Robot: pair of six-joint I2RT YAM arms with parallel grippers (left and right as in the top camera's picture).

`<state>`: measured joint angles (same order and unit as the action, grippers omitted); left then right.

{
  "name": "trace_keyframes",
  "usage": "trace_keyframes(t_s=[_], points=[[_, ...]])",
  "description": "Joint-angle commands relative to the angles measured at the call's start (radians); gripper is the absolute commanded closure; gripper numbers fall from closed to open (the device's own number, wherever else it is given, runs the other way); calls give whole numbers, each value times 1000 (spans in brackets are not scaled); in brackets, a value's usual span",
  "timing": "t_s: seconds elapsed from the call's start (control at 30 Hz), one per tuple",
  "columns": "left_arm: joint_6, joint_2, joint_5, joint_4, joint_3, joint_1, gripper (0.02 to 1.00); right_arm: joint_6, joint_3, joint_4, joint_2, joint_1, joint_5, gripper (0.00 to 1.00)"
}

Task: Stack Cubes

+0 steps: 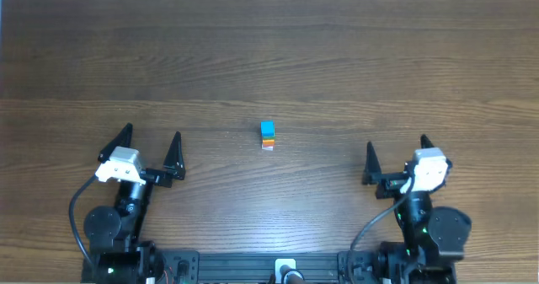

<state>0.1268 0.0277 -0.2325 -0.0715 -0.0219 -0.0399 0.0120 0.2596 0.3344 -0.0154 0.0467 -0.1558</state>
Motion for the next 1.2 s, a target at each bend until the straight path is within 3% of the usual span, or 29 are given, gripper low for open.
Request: trace_keyframes(t_s=[0.03, 0.23, 0.73, 1.2], points=[[-16, -5, -5, -4, 6, -5, 20, 3, -103, -86, 9, 6, -16, 7], [-16, -5, -5, -4, 6, -5, 20, -27, -223, -204, 9, 7, -16, 9], [-16, -5, -5, -4, 6, -5, 20, -21, -255, -301, 10, 12, 31, 9], [-16, -5, -5, -4, 6, -5, 20, -22, -254, -270, 9, 13, 34, 9]])
